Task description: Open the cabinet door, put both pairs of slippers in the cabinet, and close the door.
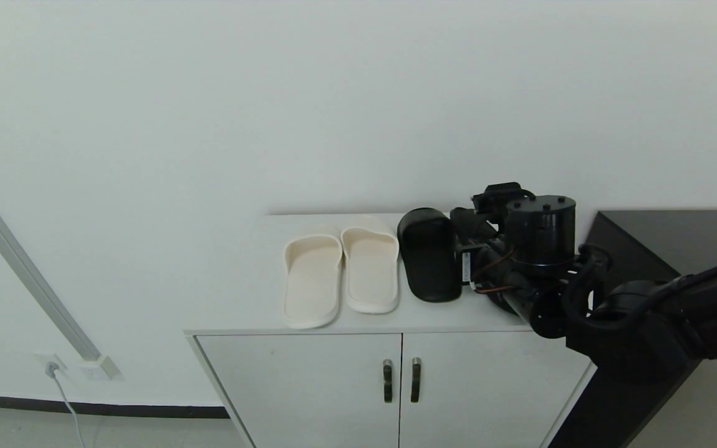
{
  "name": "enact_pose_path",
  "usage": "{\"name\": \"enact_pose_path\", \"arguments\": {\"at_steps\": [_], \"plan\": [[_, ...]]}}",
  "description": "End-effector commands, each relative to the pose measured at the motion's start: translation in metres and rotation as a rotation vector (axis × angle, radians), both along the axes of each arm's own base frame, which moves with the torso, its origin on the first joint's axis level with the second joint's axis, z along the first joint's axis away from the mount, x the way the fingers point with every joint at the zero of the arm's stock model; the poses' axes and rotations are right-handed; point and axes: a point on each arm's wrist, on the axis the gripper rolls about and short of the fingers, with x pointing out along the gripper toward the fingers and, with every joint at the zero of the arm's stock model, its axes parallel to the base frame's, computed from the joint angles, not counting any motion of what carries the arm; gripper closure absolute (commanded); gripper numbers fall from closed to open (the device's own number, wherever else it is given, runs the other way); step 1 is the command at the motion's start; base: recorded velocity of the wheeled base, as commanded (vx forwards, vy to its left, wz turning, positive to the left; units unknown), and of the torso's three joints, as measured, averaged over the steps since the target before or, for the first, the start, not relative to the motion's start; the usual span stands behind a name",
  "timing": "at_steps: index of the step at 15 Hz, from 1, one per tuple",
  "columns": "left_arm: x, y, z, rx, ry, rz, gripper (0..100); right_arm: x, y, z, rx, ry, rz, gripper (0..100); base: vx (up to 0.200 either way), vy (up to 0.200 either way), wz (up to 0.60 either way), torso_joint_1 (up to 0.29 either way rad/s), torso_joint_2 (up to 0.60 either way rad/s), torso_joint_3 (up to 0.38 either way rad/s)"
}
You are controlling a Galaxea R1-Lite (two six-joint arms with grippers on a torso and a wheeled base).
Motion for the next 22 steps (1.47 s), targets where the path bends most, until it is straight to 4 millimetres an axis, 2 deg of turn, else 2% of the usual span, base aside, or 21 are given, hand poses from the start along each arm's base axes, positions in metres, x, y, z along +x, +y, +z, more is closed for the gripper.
{"name": "enact_pose_path", "arguments": {"at_steps": [1,3,5,11,12,14,17,18,22], "plan": [[0.0,0.0,0.0,0.0,0.002,0.0,100,0.011,0.007,-0.019,-0.021,0.017,-0.012,100,0.0,0.0,0.0,0.0,0.0,0.0],[0.0,0.0,0.0,0.0,0.002,0.0,100,0.023,0.009,-0.024,-0.02,0.007,-0.053,100,0.0,0.0,0.0,0.0,0.0,0.0],[0.0,0.0,0.0,0.0,0.002,0.0,100,0.031,0.012,-0.018,-0.001,-0.017,-0.064,100,0.0,0.0,0.0,0.0,0.0,0.0],[0.0,0.0,0.0,0.0,0.002,0.0,100,0.031,0.012,-0.017,-0.015,-0.011,-0.09,100,0.0,0.0,0.0,0.0,0.0,0.0],[0.0,0.0,0.0,0.0,0.002,0.0,100,0.031,0.013,-0.018,-0.02,-0.006,-0.089,0,0.0,0.0,0.0,0.0,0.0,0.0],[0.0,0.0,0.0,0.0,0.002,0.0,100,0.029,0.013,-0.014,-0.015,-0.011,-0.086,0,0.0,0.0,0.0,0.0,0.0,0.0],[0.0,0.0,0.0,0.0,0.002,0.0,100,0.012,0.011,0.005,-0.002,-0.023,-0.06,0,0.0,0.0,0.0,0.0,0.0,0.0],[0.0,0.0,0.0,0.0,0.002,0.0,100,0.002,0.012,0.018,0.004,-0.018,-0.042,0,0.0,0.0,0.0,0.0,0.0,0.0],[0.0,0.0,0.0,0.0,0.002,0.0,100,0.004,0.015,0.031,0.065,0.079,-0.061,0,0.0,0.0,0.0,0.0,0.0,0.0]]}}
